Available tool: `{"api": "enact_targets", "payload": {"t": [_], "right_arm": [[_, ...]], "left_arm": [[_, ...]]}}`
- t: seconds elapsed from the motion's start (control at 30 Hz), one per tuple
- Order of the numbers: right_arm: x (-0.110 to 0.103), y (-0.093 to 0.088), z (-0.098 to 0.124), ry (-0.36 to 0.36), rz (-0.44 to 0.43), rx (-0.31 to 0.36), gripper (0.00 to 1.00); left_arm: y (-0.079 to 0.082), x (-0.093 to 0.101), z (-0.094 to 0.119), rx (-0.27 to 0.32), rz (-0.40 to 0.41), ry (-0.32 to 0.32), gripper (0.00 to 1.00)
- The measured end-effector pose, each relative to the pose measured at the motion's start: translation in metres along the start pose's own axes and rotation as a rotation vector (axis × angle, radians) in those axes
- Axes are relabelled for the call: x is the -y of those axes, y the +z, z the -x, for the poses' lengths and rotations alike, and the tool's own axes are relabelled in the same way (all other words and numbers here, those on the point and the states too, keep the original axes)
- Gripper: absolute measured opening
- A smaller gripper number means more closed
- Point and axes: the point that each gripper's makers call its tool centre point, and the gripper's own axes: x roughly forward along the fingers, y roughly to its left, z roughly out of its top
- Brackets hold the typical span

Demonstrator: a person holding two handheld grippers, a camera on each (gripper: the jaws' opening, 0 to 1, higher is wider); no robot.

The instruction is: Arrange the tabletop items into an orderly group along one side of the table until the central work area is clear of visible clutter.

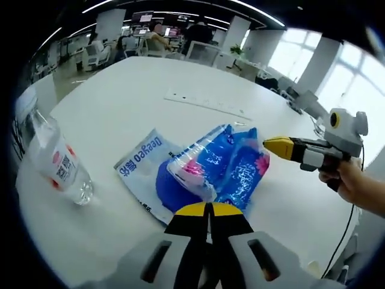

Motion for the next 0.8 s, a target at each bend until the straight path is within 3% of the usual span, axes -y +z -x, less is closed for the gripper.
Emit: {"api": "enact_targets", "payload": {"t": [0.3, 0.47, 0.8], "right_arm": [[0.014, 0.0, 0.048, -0.108, -0.054, 0.065, 0.0], [0.025, -0.011, 0.08, -0.182, -0.079, 0.085, 0.0], [0.04, -0.031, 0.127, -0.319, -0.15, 0.12, 0.0]], "left_arm": [[0.006, 0.037, 0.001, -0.01, -0.067, -0.103, 0.0], [0.004, 0.064, -0.005, -0.044, -0.189, -0.175, 0.0], [-0.001, 0.103, -0.017, -0.077, -0.24, -0.258, 0.0]]}}
